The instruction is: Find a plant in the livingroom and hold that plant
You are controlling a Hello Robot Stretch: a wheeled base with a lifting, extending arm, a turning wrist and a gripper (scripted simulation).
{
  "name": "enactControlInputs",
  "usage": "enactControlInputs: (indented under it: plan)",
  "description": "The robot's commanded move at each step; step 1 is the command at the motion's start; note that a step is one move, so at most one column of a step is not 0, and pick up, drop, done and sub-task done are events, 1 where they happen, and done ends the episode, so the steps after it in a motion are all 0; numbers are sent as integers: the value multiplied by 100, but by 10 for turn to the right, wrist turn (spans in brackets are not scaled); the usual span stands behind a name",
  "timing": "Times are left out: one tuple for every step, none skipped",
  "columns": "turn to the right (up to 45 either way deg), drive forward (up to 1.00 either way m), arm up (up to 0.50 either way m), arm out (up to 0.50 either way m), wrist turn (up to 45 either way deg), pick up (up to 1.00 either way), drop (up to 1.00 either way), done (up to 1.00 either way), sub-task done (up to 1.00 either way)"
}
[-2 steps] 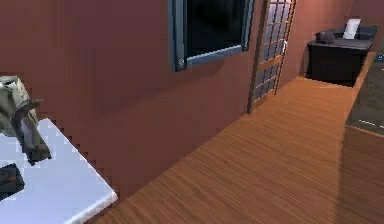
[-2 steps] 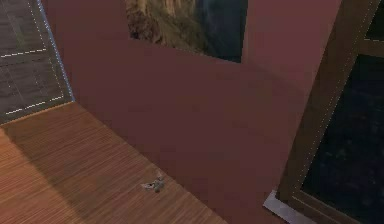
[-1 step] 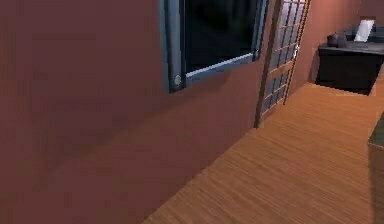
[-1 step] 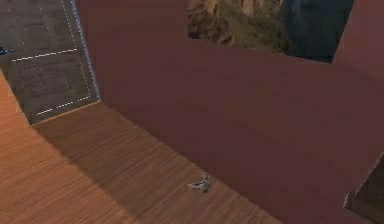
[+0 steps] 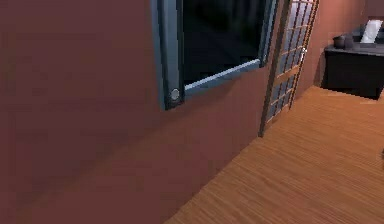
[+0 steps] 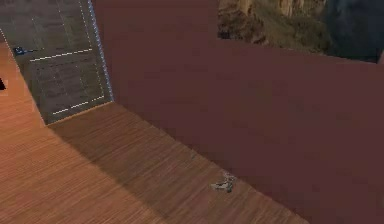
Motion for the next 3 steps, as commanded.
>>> enactControlInputs:
  plan:
    - [-420,0,0,0,0,0,0,0,0]
    - [0,15,0,0,0,0,0,0,0]
    - [-450,0,0,0,0,0,0,0,0]
